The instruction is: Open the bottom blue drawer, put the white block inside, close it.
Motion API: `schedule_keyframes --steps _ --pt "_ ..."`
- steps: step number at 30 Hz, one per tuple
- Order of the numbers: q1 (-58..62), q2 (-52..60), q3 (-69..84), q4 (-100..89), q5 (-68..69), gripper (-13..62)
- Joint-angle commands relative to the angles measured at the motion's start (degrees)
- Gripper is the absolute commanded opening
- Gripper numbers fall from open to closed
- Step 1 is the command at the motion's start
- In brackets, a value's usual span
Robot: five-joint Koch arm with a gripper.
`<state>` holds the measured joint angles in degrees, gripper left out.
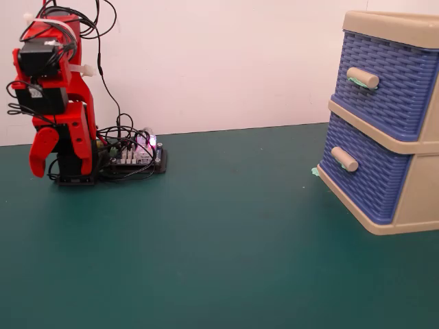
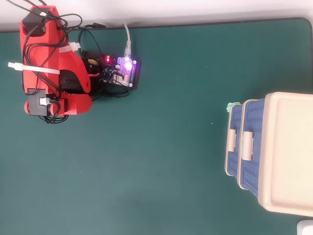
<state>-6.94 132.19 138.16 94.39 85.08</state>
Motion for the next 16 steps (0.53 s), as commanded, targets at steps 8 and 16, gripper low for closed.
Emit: schedule_keyframes --steps 8,16 --pt "-0.6 2.5 3.3 0.4 0.4 34.5" --pt "-0.6 2.5 3.3 0.4 0.4 34.5"
